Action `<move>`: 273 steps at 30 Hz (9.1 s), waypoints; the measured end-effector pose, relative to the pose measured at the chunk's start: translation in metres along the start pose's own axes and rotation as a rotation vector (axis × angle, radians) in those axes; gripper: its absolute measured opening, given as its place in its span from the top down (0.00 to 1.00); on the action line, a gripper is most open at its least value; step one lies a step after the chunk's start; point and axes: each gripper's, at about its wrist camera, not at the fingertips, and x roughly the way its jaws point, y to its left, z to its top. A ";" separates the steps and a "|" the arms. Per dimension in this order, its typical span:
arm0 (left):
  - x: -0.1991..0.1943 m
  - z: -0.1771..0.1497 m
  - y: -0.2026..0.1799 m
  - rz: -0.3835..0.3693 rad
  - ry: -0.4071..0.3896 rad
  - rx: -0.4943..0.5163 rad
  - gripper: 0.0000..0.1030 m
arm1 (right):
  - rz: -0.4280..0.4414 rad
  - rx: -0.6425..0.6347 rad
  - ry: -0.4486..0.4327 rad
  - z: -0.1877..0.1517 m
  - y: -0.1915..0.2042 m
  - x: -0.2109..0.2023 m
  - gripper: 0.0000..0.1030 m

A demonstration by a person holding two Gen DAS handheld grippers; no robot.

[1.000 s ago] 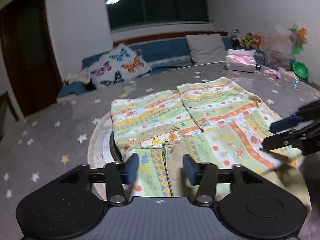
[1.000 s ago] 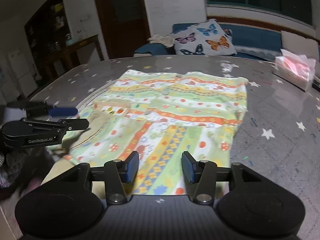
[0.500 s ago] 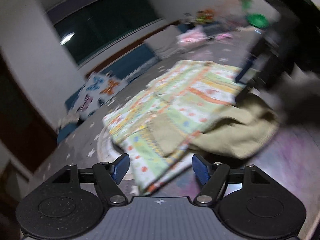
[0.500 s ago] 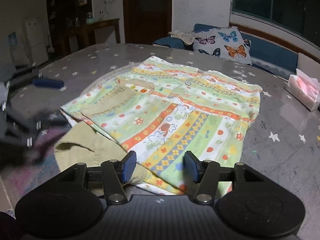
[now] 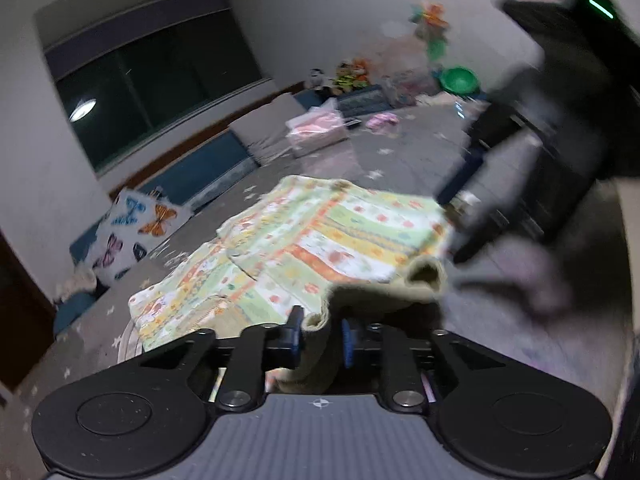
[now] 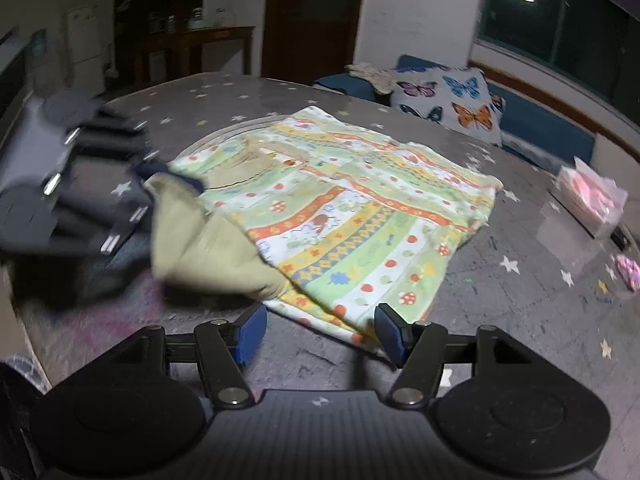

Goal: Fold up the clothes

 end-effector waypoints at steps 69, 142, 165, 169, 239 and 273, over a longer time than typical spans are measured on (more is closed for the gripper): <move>0.105 0.021 0.129 0.041 0.187 -0.182 0.86 | 0.018 0.252 -0.005 0.105 -0.116 0.098 0.85; 0.104 -0.006 0.134 0.332 0.281 -0.392 0.00 | -0.036 0.028 -0.043 0.074 0.007 0.099 0.36; 0.046 -0.032 0.096 0.450 0.239 -0.435 0.00 | -0.016 0.141 -0.048 0.032 -0.012 0.052 0.32; 0.037 -0.034 0.092 0.450 0.243 -0.455 0.00 | -0.058 0.222 -0.034 0.013 -0.031 0.038 0.32; 0.047 0.000 0.054 0.324 0.229 -0.415 0.00 | -0.114 0.394 -0.048 0.005 -0.085 0.032 0.59; 0.086 -0.008 0.148 0.452 0.319 -0.529 0.00 | -0.010 0.258 -0.050 0.086 -0.075 0.093 0.74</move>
